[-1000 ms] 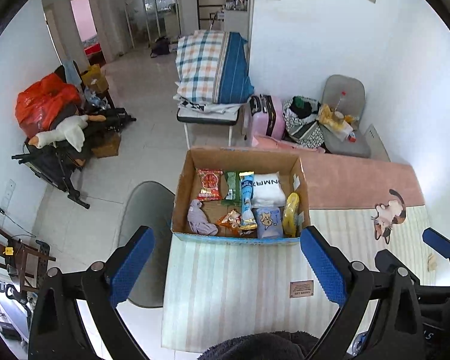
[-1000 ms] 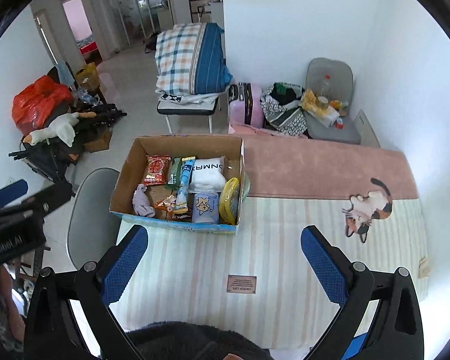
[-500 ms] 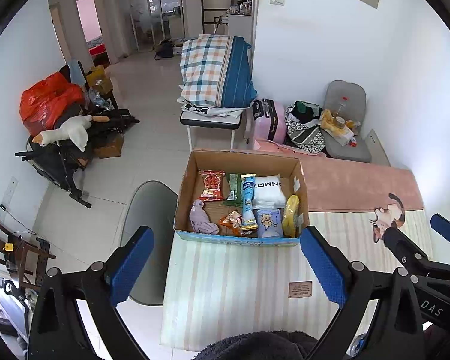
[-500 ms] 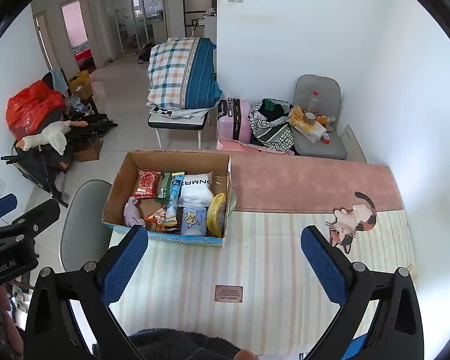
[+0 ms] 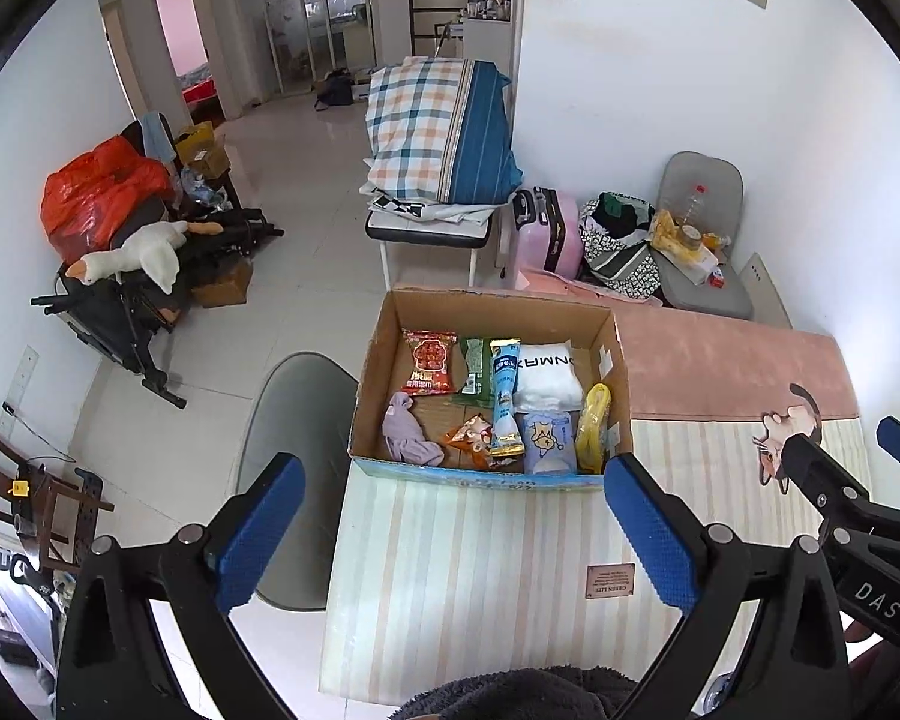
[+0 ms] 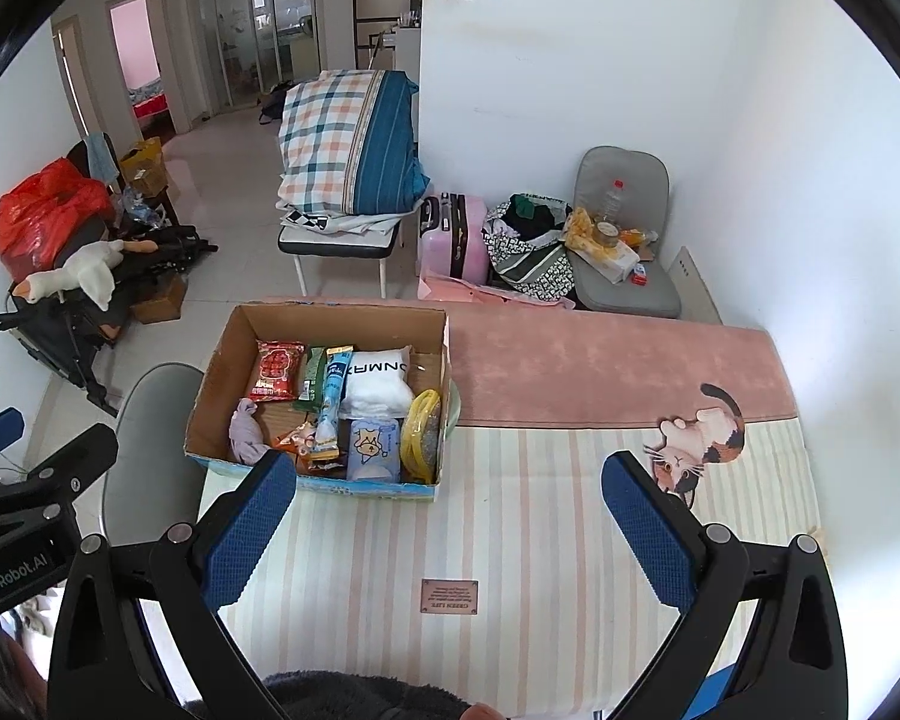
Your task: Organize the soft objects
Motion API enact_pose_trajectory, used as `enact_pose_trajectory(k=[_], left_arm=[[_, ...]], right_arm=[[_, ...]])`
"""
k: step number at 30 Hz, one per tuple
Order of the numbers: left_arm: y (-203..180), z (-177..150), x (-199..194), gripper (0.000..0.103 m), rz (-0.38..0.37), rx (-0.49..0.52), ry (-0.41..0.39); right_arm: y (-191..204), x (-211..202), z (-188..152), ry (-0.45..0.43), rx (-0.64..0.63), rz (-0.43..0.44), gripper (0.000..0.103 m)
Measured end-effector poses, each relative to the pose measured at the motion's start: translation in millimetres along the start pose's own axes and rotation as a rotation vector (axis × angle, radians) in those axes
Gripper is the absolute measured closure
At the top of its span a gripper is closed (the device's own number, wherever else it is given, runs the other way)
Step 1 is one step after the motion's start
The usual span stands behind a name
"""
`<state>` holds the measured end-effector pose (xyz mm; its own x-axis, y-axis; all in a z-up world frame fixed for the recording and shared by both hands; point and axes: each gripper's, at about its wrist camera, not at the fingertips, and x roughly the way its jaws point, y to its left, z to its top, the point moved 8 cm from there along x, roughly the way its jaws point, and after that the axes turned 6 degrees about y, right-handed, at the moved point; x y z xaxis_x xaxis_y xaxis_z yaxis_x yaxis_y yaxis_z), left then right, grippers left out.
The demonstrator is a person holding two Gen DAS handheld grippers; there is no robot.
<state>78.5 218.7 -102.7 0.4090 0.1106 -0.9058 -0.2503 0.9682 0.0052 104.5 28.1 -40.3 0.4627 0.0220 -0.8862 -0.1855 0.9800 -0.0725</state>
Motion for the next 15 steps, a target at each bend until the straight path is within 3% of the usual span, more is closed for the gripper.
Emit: enact_pose_trajectory(k=[15], left_arm=[[4.8,-0.7,1.1,0.001,0.001,-0.010,0.001]], right_arm=[[0.6,6.2,-3.1,0.010,-0.009,-0.006,0.000]])
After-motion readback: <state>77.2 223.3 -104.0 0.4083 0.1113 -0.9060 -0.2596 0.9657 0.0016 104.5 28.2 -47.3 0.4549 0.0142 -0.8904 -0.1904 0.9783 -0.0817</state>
